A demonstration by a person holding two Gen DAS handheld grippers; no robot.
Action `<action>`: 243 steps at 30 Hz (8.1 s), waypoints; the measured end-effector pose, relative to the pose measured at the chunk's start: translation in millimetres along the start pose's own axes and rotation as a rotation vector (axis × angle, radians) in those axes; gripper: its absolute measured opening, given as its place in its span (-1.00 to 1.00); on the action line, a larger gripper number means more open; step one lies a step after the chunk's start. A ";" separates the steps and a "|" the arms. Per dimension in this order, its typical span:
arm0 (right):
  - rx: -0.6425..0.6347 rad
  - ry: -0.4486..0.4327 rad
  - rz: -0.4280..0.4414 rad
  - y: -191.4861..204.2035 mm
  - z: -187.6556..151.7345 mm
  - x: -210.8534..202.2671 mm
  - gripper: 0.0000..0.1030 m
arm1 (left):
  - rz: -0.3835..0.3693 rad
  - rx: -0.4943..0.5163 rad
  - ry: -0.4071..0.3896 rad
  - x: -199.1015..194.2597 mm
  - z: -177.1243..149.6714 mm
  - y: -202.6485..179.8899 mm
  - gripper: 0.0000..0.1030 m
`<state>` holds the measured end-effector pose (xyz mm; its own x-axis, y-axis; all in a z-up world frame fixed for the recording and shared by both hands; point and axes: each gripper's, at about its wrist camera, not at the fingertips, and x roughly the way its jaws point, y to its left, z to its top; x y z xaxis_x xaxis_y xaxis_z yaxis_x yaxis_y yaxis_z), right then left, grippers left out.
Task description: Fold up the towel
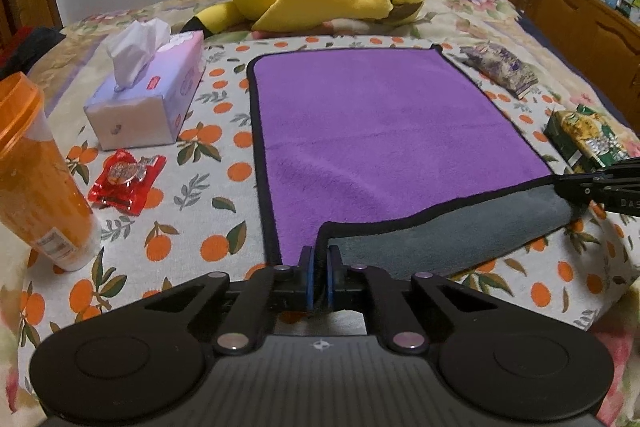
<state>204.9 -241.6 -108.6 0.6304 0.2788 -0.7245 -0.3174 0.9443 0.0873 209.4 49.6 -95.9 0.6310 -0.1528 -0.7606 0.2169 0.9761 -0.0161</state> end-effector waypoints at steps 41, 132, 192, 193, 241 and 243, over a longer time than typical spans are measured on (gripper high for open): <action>0.022 -0.284 0.004 -16.3 32.2 -31.2 -0.93 | -0.032 -0.018 -0.265 -48.8 35.7 -8.7 -0.88; -0.108 -0.199 -0.224 -26.2 150.4 125.4 -0.93 | 0.168 -0.028 -0.314 112.3 143.3 34.6 -0.88; 0.024 -0.214 -0.130 8.6 68.9 -30.0 0.27 | 0.102 0.077 -0.221 -17.5 79.2 -48.0 0.69; 0.026 -0.220 -0.131 9.1 68.3 -34.9 0.28 | 0.107 0.076 -0.226 -22.2 77.9 -49.2 0.73; 0.044 -0.331 -0.133 49.4 4.1 -151.3 1.00 | 0.094 0.049 -0.243 -146.2 5.5 -82.6 1.00; 0.041 -0.330 -0.137 50.9 -0.4 -152.5 1.00 | 0.096 0.052 -0.245 -150.0 1.1 -84.5 1.00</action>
<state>92.3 -236.1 6.0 0.8621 0.1839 -0.4722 -0.1891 0.9813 0.0370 97.3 -10.1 20.2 0.8106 -0.0991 -0.5771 0.1816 0.9795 0.0869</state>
